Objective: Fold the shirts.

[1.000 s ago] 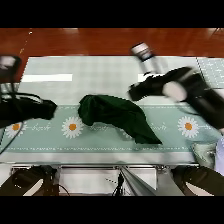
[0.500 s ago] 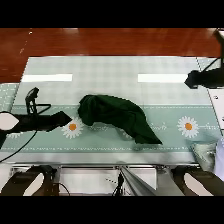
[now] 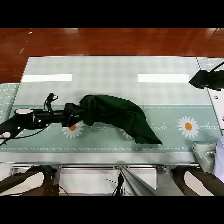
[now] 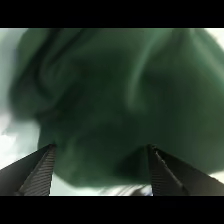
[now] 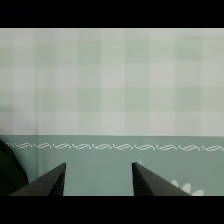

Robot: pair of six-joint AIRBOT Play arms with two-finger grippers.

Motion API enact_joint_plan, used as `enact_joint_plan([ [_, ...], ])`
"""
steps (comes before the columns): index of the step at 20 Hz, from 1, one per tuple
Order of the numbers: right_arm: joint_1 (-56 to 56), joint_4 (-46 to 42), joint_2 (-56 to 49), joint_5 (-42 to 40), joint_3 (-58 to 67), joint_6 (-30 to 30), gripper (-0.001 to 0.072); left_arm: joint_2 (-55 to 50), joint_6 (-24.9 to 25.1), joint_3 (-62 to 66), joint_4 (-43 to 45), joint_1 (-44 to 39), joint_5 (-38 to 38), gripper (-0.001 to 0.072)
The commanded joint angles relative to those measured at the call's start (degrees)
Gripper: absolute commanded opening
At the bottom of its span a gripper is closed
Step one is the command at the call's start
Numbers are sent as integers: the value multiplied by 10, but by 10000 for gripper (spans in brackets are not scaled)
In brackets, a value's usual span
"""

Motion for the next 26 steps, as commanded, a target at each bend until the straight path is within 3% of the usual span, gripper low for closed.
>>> enact_joint_plan([
  [1, -2, 5, 0, 6, 0, 0, 489, -63, 55, 8, -83, -7, -1, 720],
  [2, -2, 5, 0, 8, 0, 2, 489, -77, 54, 13, -83, -7, 0, 720],
  [3, -2, 4, 0, 11, 0, 5, 489, -86, 55, 20, -83, -6, 1, 607],
  [4, -2, 3, 0, 16, 0, 5, 489, -89, 55, 26, -83, -6, 1, 316],
  [7, -2, -18, 0, 28, 0, 5, 489, -89, 80, 51, -83, -6, -21, 19],
  [14, -3, -101, 0, 73, -34, 8, 488, -85, 115, 101, -83, -6, -120, 17],
  [17, -3, 4, 0, 59, -151, 6, 489, -73, 128, 106, -83, 0, -161, 17],
  [20, -1, 137, 0, 36, -283, -39, 490, -67, 128, 106, -83, 13, -175, 18],
  [26, 0, 167, 0, -8, -405, -53, 489, -67, 134, 106, -83, 25, -179, 18],
])
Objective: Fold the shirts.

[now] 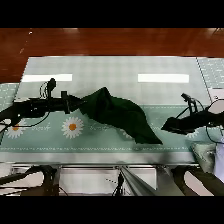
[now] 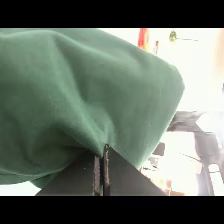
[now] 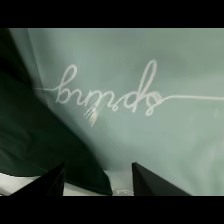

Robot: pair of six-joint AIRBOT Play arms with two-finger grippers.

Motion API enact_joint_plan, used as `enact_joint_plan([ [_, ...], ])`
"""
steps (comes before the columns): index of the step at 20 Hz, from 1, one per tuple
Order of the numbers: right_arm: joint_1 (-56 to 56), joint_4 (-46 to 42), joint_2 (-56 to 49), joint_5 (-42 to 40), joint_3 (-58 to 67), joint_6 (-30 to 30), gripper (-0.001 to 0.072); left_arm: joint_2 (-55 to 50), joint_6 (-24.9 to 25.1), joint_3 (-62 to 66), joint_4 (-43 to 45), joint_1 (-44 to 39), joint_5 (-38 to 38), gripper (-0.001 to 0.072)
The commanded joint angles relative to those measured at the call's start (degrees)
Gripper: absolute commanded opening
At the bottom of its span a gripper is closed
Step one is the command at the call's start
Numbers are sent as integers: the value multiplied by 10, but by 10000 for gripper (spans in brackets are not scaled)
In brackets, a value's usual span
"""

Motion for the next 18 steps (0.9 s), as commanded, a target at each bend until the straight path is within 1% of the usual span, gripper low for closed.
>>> enact_joint_plan([
  [1, 9, 44, 0, -34, -57, -15, 489, 1, 4, 1, 0, 4, -7, 18],
  [3, 48, 59, 0, -50, -58, -20, 489, 1, 4, 1, 0, 4, -6, 18],
  [5, 105, 53, 0, -87, -58, -15, 489, 1, 4, 1, 0, 4, -5, 18],
  [8, 168, 39, 0, -171, -58, 45, 489, 1, 4, 1, 0, 4, -5, 18],
  [10, 194, 37, 0, -210, -58, 82, 488, 1, 7, 1, 0, 4, -5, 18],
  [11, 201, 37, 0, -225, -58, 102, 484, 1, 11, 1, 0, 4, -4, 18],
  [12, 203, 38, 0, -235, -58, 118, 465, 1, 15, 1, 0, 4, -4, 18],
  [13, 203, 42, 0, -238, -57, 130, 464, 1, 15, 1, 0, 4, -2, 19],
  [15, 203, 60, 0, -240, -57, 133, 457, 1, 15, 1, 0, 4, -1, 18],
  [16, 203, 79, 0, -238, -58, 132, 368, 1, 15, 1, 0, 5, -1, 18],
  [18, 203, 111, 0, -235, -57, 117, 313, 1, 16, 1, 0, 7, -1, 18],
])
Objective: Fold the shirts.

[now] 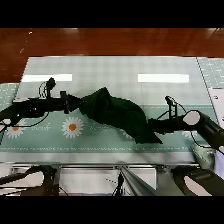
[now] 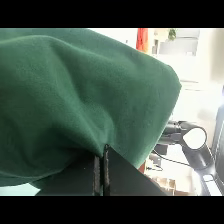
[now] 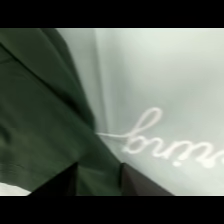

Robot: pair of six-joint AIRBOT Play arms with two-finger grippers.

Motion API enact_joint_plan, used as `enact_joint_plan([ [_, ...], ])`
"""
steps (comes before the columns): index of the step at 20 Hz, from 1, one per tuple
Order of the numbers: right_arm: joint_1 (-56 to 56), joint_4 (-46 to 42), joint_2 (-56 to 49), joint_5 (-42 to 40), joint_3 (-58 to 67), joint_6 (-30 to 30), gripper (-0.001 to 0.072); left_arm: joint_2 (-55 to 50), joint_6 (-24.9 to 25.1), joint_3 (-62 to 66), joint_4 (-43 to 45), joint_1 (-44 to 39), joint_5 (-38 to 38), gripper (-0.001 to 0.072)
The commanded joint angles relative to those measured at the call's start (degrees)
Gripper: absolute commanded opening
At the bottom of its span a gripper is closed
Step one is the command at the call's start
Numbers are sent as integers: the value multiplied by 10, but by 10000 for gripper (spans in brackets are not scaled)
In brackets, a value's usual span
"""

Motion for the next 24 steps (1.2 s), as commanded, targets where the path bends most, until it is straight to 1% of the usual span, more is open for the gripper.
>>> enact_joint_plan([
  [1, 4, 58, 0, -5, 0, -11, 106, 0, 10, 1, 0, 3, 0, 18],
  [2, 4, 65, 0, -2, 0, -13, 35, 0, 17, 1, 0, 4, -1, 18],
  [6, 4, 88, 0, 6, 0, -30, 33, 0, 17, 1, 0, 16, -1, 18],
  [7, 4, 94, 1, 12, 1, -39, 33, 0, 17, 1, 0, 20, -4, 18],
  [8, 4, 100, 2, 25, 7, -65, 33, 0, 17, 1, -3, 25, -13, 18],
  [9, 3, 96, 7, 41, 17, -86, 34, 0, 17, 5, -10, 33, -32, 18],
  [11, 3, 37, 26, 75, 61, -87, 34, 2, 28, 30, -39, 61, -95, 18],
  [13, 3, -78, 56, 114, 128, -59, 34, 21, 26, 69, -72, 101, -142, 17],
  [15, 3, -223, 90, 143, 201, -7, 34, 63, -14, 115, -73, 145, -145, 17],
  [16, 3, -292, 110, 145, 236, 23, 34, 87, -23, 136, -73, 162, -145, 17],
  [18, 3, -392, 147, 133, 295, 79, 33, 132, -52, 182, -48, 190, -144, 17],
  [19, 3, -414, 163, 122, 319, 101, 33, 151, -66, 206, -27, 199, -143, 17],
  [20, 3, -413, 176, 110, 340, 105, 33, 169, -85, 224, -12, 200, -135, 17],
  [23, 3, -365, 201, 77, 401, 105, 34, 215, -118, 262, -10, 192, -118, 17],
  [24, 3, -355, 207, 63, 419, 105, 33, 230, -122, 276, -11, 192, -118, 17],
])
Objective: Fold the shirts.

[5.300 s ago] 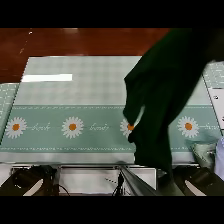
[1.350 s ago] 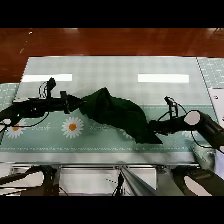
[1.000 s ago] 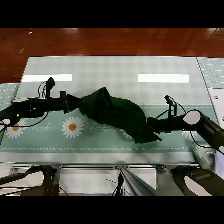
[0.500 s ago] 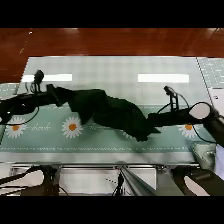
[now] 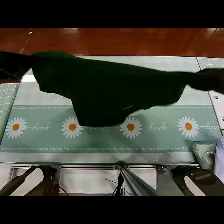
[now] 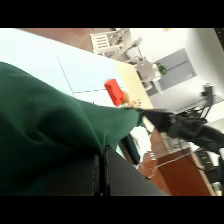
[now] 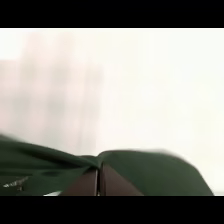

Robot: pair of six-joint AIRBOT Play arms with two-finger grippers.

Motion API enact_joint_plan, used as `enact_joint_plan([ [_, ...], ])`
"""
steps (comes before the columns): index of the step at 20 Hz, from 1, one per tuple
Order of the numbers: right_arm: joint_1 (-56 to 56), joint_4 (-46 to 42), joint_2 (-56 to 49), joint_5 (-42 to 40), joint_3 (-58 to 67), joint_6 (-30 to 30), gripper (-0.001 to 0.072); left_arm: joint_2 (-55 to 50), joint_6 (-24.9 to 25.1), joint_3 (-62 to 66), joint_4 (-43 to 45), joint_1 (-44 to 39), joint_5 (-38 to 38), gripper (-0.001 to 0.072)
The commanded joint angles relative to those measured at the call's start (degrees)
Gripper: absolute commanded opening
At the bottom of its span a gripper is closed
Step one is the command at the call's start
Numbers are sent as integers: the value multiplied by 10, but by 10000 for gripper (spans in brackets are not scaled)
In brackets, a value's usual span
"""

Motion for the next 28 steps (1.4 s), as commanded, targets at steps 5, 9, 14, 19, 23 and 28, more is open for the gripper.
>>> enact_joint_plan([
  [5, 0, 19, 29, -108, 192, 21, 33, 105, -87, 150, 0, 4, 28, 17],
  [9, 0, 19, 28, -199, 299, 21, 33, 143, -116, 226, -5, 4, 51, 17],
  [14, 0, 13, 16, -197, 385, 19, 33, 168, -120, 234, 59, -54, 25, 18],
  [19, 0, -62, -37, 30, 386, -30, 33, 169, -165, 168, 228, -170, -15, 18],
  [23, 0, -116, -156, 222, 386, -151, 33, 168, -171, 16, 343, -236, 15, 18],
  [28, 0, -84, -343, 86, 386, -211, 33, 160, -171, -214, 342, -243, 190, 18],
])
